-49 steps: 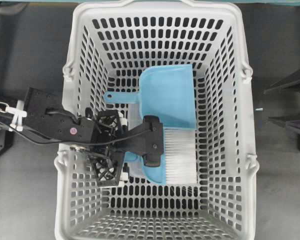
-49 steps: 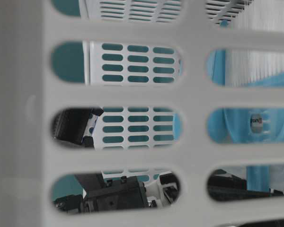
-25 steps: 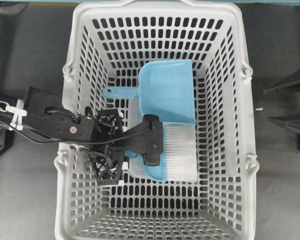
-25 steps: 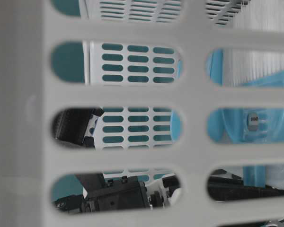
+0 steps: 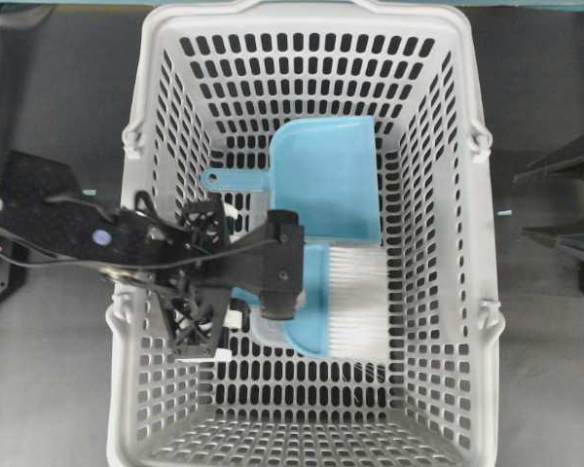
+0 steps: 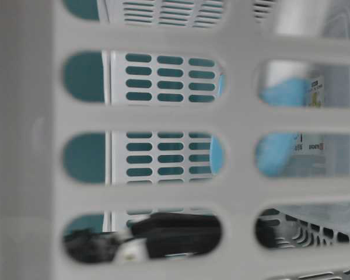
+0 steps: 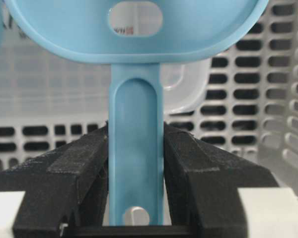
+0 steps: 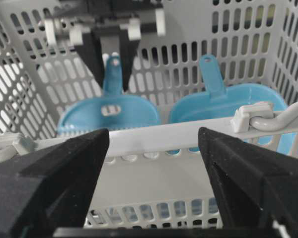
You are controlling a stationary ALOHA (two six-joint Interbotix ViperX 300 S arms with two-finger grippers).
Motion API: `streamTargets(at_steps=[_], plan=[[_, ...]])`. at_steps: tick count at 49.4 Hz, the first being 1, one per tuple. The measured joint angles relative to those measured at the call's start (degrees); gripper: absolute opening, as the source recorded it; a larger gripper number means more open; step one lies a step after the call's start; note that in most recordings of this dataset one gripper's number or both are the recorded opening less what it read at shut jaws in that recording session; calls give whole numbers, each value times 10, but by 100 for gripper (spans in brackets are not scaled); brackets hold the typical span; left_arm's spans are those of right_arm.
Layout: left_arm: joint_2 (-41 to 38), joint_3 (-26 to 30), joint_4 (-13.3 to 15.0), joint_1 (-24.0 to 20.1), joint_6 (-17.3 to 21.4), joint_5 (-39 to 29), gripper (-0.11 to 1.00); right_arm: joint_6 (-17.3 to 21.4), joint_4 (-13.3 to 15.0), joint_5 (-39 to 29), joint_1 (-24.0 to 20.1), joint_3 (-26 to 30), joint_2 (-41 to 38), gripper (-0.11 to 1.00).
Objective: Pick up the hand brush from the shopping basket with the left arm.
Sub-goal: 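Lift the hand brush upward with the left gripper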
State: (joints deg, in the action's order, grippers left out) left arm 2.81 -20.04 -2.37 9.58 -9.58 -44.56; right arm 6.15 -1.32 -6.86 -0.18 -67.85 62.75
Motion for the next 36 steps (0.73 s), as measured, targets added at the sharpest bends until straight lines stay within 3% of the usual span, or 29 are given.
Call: streamTargets(at_steps=[24, 36], plan=[[105, 4, 0, -29, 25, 62, 28, 1, -1, 0, 1, 0, 0, 70], [122, 20, 0, -34, 58, 68, 28, 17, -1, -1, 1, -4, 0, 70]])
